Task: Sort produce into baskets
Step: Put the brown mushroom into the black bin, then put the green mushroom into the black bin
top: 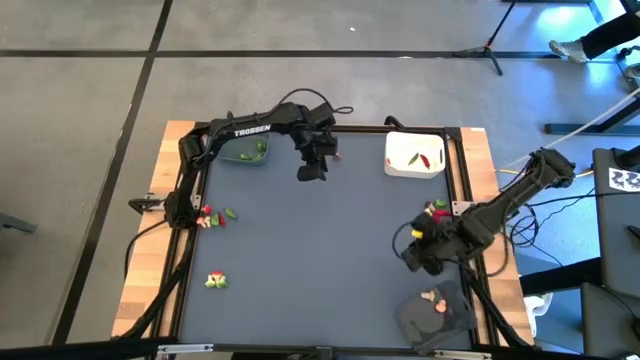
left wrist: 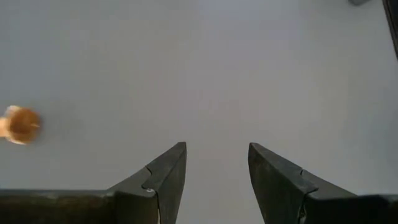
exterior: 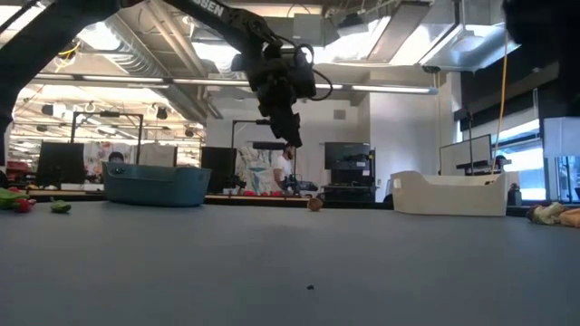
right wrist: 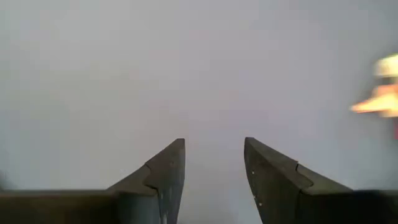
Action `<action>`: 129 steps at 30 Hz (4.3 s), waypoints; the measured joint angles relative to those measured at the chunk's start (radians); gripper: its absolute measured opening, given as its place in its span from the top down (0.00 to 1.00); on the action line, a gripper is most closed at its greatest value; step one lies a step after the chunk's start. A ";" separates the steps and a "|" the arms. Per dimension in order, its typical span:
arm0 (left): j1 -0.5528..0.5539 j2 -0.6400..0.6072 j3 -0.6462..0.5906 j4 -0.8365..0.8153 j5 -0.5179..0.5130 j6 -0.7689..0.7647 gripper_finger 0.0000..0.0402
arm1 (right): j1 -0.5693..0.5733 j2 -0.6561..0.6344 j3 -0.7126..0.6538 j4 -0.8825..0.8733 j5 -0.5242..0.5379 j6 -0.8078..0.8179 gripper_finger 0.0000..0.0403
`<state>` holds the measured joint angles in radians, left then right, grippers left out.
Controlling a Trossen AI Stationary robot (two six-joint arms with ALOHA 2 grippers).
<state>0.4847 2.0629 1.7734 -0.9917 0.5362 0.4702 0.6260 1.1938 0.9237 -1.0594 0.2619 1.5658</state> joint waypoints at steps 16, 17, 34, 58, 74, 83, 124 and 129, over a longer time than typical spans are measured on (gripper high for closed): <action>0.042 -0.185 -0.455 0.709 0.001 -0.073 0.58 | -0.333 0.001 -0.195 -0.140 -0.095 -0.106 0.59; 0.042 -0.185 -0.460 0.727 0.001 -0.069 0.58 | -0.345 0.001 -0.218 -0.123 -0.109 -0.135 0.59; 0.023 -0.186 -0.474 0.763 0.001 -0.134 0.58 | -0.489 0.171 -0.301 -0.019 -0.155 -0.283 0.59; -0.028 -0.186 -0.474 0.733 0.001 -0.123 0.58 | -0.457 0.282 -0.147 -0.056 -0.210 -0.385 0.91; -0.028 -0.186 -0.473 0.741 0.001 -0.097 0.58 | -0.023 0.281 0.264 -0.102 -0.282 -0.191 0.89; -0.028 -0.186 -0.473 0.741 0.001 -0.096 0.58 | 0.245 0.307 0.275 0.086 -0.283 0.061 0.89; -0.028 -0.186 -0.473 0.741 0.001 -0.121 0.58 | -0.246 0.261 0.151 -0.414 -0.164 -0.140 0.43; -0.028 -0.186 -0.473 0.741 0.001 -0.121 0.58 | -0.361 0.264 0.013 -0.333 -0.156 -0.169 0.46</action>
<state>0.4568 1.8771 1.2999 -0.2512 0.5370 0.3492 0.2650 1.4574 0.9366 -1.3920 0.1061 1.3970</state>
